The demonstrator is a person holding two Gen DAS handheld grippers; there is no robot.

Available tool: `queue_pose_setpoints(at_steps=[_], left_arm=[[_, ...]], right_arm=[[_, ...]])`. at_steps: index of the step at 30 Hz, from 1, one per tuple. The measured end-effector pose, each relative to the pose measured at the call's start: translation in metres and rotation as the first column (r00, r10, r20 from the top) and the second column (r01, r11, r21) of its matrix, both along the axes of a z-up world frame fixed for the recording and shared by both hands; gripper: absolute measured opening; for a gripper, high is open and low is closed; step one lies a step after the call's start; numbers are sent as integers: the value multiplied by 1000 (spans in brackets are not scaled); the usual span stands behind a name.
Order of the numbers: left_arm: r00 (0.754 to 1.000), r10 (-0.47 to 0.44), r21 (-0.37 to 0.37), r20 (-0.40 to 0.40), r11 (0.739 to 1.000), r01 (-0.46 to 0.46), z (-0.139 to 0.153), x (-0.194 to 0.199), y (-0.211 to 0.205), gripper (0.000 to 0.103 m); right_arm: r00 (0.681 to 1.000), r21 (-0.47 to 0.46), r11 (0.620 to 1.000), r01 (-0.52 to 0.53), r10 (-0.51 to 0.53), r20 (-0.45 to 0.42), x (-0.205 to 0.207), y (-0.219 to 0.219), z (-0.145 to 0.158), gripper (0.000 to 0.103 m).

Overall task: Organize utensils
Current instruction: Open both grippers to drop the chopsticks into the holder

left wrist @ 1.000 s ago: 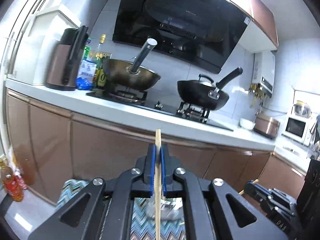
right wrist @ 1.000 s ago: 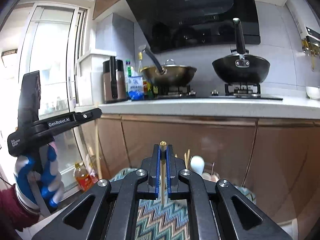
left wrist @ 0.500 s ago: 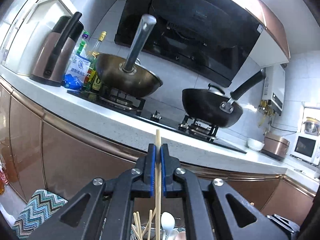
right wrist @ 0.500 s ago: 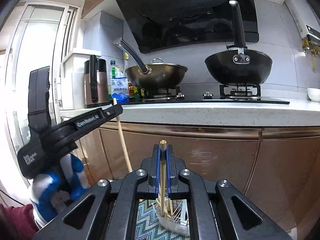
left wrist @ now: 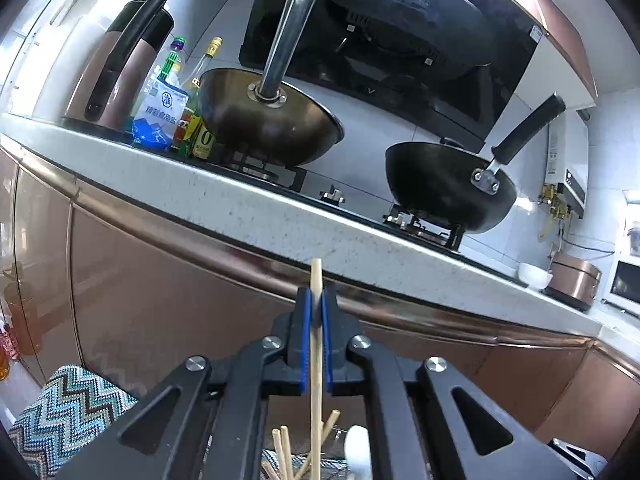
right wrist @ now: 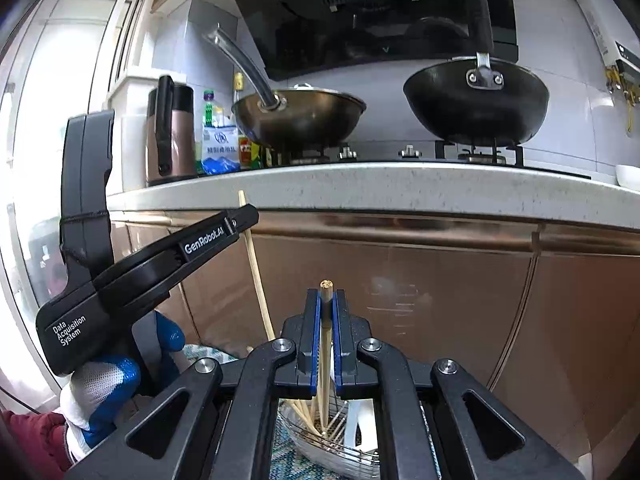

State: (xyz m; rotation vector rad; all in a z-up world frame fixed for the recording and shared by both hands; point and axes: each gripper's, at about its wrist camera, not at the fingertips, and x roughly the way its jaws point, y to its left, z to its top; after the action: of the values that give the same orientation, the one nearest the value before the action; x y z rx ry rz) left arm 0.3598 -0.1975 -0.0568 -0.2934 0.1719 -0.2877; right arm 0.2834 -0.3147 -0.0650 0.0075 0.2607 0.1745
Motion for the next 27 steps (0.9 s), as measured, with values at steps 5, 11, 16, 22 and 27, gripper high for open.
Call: queue_pose_setpoints(at_steps=[5,11,16,22,27], left_arm=[[1000,14,12,-14,1000,-14,-18,9,-6,5],[998,21,33,-55,999,-20,-31,12,-4,8],[998,20,58,-56,998,-16,-21,-1,6,27],[996,62,149,-62,988,-52,3,-31,19,34],[993,84,211,-83,975,-65,19,-59,30,39]], right_arm=[[999,17,1000,6,-6,-33,8,-3,-12,5],[998,35,999,6,-4,-58,10,-7,-18,9],[998,52,998,25,-22,-59,1,-11,-15,19],[997,48,997,62,-59,-53,-23,-11,-8,24],[995,52,995,90,-87,-49,-46,-8,-1,27]])
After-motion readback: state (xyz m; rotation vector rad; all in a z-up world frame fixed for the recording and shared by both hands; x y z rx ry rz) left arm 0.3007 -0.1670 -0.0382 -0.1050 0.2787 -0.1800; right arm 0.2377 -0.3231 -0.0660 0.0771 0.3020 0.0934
